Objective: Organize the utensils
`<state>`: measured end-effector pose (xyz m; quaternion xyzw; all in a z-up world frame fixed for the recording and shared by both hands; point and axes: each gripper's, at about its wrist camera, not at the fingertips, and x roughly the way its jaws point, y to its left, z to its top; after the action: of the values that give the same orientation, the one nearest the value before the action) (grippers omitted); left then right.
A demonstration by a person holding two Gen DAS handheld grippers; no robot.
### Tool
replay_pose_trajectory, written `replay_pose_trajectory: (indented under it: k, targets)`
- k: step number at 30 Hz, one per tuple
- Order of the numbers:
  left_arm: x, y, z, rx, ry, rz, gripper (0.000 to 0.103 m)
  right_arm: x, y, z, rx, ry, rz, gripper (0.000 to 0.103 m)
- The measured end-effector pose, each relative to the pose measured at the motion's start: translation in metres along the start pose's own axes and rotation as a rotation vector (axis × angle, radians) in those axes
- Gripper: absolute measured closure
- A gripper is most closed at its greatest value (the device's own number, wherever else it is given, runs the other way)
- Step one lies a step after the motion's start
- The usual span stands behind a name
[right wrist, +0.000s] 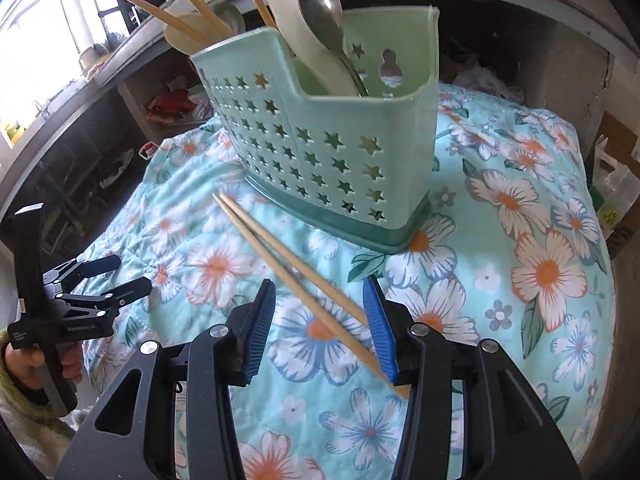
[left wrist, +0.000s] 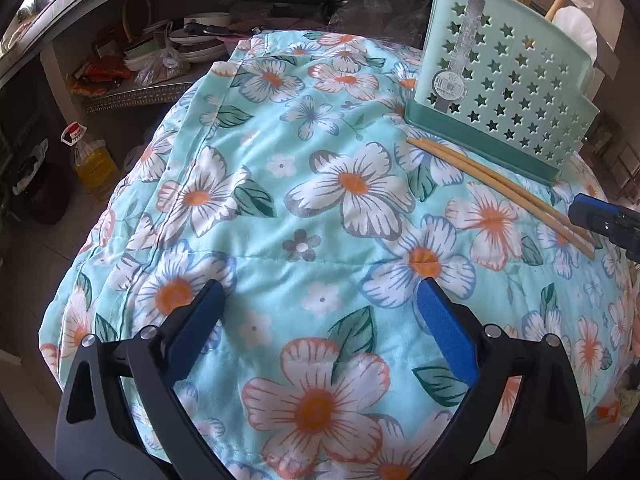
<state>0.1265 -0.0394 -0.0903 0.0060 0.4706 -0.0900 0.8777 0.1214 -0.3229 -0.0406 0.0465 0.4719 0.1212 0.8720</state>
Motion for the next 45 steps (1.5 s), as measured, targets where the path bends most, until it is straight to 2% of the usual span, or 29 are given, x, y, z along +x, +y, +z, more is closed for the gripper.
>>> replay_pose_trajectory:
  k: [4, 8, 14, 22, 26, 32, 36, 38, 40, 43, 45]
  targets:
    - [0.002, -0.003, -0.002, 0.018, -0.007, 0.016, 0.008, 0.019, -0.009, 0.001, 0.002, 0.044, 0.036, 0.058]
    - [0.003, -0.005, -0.002, 0.03, -0.01, 0.022, 0.008, 0.022, -0.018, 0.003, 0.019, 0.05, 0.088, 0.058]
    - [0.003, -0.006, -0.003, 0.035, -0.01, 0.032, 0.008, 0.021, -0.02, 0.004, 0.024, 0.104, 0.135, 0.058]
    - [0.004, -0.007, -0.003, 0.037, -0.011, 0.033, 0.008, 0.018, -0.004, -0.008, -0.011, 0.159, 0.129, 0.081]
    - [0.003, -0.007, -0.003, 0.036, -0.011, 0.032, 0.008, 0.013, 0.003, -0.017, 0.01, 0.179, 0.15, 0.086]
    - [0.004, -0.008, -0.003, 0.038, -0.012, 0.037, 0.008, 0.005, 0.014, -0.042, 0.136, 0.185, 0.233, 0.091]
    - [0.005, -0.008, -0.003, 0.041, -0.009, 0.043, 0.008, 0.006, 0.021, -0.063, 0.268, 0.198, 0.35, 0.091]
    - [0.005, -0.009, -0.003, 0.042, -0.008, 0.044, 0.008, 0.006, 0.028, -0.069, 0.287, 0.209, 0.394, 0.091]
    - [0.005, -0.009, -0.003, 0.043, -0.008, 0.045, 0.008, 0.003, 0.034, -0.072, 0.276, 0.213, 0.391, 0.09]
    - [0.005, -0.009, -0.004, 0.043, -0.008, 0.046, 0.008, -0.004, 0.038, -0.069, 0.238, 0.184, 0.325, 0.09]
    - [0.005, -0.009, -0.004, 0.042, -0.009, 0.046, 0.008, -0.008, 0.036, -0.065, 0.24, 0.157, 0.311, 0.089]
